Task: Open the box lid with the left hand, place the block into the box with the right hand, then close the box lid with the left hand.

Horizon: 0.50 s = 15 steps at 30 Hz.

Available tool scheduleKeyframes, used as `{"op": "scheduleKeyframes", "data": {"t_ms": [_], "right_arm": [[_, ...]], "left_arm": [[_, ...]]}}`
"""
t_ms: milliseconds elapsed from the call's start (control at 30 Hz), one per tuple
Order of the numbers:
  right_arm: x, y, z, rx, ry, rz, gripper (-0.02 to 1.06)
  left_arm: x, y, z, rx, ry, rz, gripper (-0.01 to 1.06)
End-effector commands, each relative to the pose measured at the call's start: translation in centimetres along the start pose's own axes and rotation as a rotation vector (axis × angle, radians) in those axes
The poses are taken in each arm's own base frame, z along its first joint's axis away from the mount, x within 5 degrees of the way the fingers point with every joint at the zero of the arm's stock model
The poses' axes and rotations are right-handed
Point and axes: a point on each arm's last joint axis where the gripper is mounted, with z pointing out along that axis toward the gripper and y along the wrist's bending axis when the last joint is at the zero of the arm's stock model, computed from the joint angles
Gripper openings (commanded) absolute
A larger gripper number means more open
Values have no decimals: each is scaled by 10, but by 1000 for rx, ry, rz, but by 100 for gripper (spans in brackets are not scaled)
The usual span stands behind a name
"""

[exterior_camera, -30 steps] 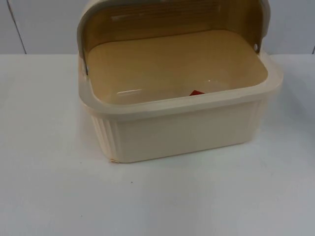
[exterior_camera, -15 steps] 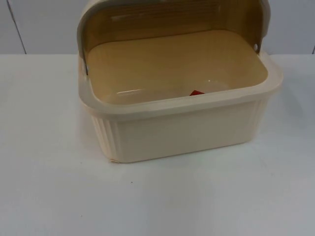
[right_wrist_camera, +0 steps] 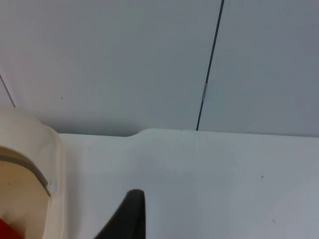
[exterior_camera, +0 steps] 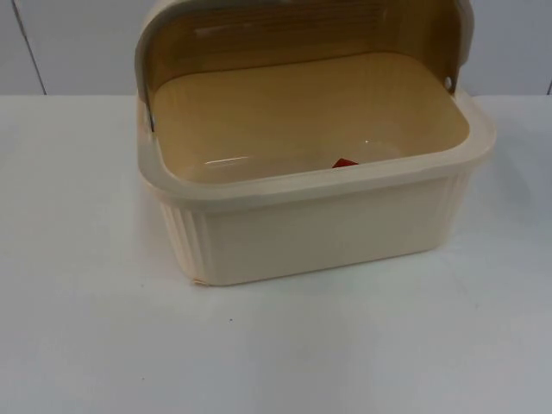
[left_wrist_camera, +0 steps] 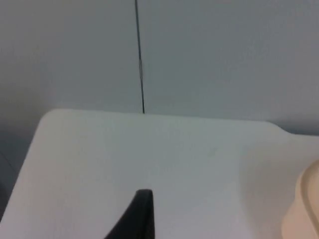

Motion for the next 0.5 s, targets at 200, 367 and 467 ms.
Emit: {"op": "scheduleKeyframes", "data": {"t_ms": [200, 367, 467], "right_arm": [[-4, -1, -4, 4, -29, -3, 105], [-3, -1, -4, 4, -25, -3, 105], [-3, -1, -4, 3, -22, -3, 105]], "left_arm": [[-13, -15, 15, 85, -77, 15, 104], [-29, -47, 38, 189, -3, 121, 104], [-42, -67, 48, 240, -9, 175, 104]]}}
